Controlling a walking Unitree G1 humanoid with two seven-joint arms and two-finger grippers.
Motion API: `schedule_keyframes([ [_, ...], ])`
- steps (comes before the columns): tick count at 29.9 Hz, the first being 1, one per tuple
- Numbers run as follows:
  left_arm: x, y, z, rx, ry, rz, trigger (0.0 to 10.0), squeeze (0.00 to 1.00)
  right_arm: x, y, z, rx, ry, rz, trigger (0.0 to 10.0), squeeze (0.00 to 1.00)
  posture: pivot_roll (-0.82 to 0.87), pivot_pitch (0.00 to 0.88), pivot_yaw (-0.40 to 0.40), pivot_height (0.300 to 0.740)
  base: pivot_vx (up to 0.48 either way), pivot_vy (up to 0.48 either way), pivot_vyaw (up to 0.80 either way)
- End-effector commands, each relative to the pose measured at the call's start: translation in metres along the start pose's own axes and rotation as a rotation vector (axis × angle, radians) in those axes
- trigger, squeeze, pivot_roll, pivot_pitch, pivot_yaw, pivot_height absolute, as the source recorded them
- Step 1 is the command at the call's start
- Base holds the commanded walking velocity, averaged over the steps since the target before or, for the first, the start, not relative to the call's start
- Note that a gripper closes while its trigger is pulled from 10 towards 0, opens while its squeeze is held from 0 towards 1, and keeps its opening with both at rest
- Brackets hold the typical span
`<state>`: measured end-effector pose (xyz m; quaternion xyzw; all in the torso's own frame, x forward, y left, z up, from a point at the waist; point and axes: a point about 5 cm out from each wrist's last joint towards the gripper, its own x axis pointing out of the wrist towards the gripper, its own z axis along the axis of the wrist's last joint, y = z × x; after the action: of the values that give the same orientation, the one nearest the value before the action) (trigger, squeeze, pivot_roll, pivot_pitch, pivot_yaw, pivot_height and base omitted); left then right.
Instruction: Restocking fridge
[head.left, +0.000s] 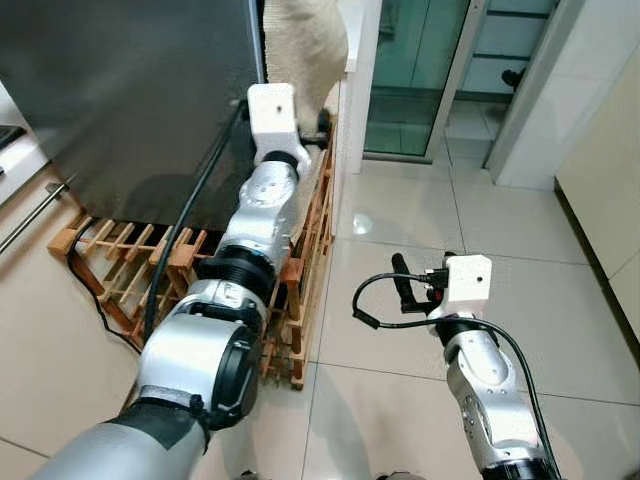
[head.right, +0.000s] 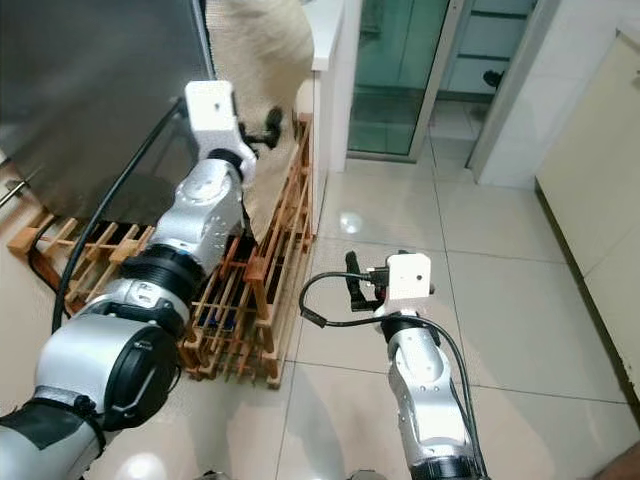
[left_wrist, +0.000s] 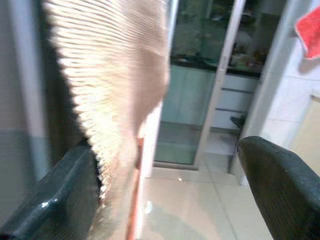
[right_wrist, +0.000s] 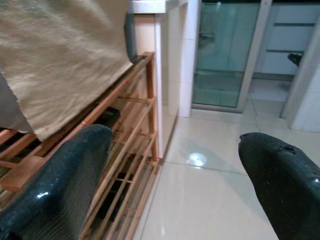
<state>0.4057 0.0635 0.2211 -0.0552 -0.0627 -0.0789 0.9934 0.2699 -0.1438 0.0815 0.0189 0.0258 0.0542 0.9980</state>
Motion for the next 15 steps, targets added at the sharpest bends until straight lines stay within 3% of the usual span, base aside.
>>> schedule_keyframes([
  [1,0.0014,-0.0039,0.0002,0.014,0.004,-0.010,10.0,0.00,-0.0011,-0.0005,0.0036,-0.010,-0.004,-0.006,10.0,0.00,-0.16,0.023,0.066,0.740,0.000,0.000,0.00],
  [8,0.0031,-0.0017,-0.0056,0.095,0.045,0.080,10.0,0.00,-0.0049,-0.0007,0.0035,-0.016,0.011,-0.009,10.0,0.00,-0.19,0.023,0.079,0.740,0.000,0.000,0.00],
  [11,0.0039,-0.0070,-0.0053,0.073,0.052,0.065,10.0,0.00,-0.0086,-0.0026,0.0031,-0.020,0.017,-0.019,10.0,0.00,-0.21,0.024,0.083,0.740,0.000,0.000,0.00],
  [15,0.0021,-0.0090,-0.0083,0.109,0.041,0.044,10.0,0.00,-0.0103,-0.0035,0.0020,-0.021,0.024,-0.026,10.0,0.00,-0.20,0.020,0.079,0.740,0.000,0.000,0.00],
])
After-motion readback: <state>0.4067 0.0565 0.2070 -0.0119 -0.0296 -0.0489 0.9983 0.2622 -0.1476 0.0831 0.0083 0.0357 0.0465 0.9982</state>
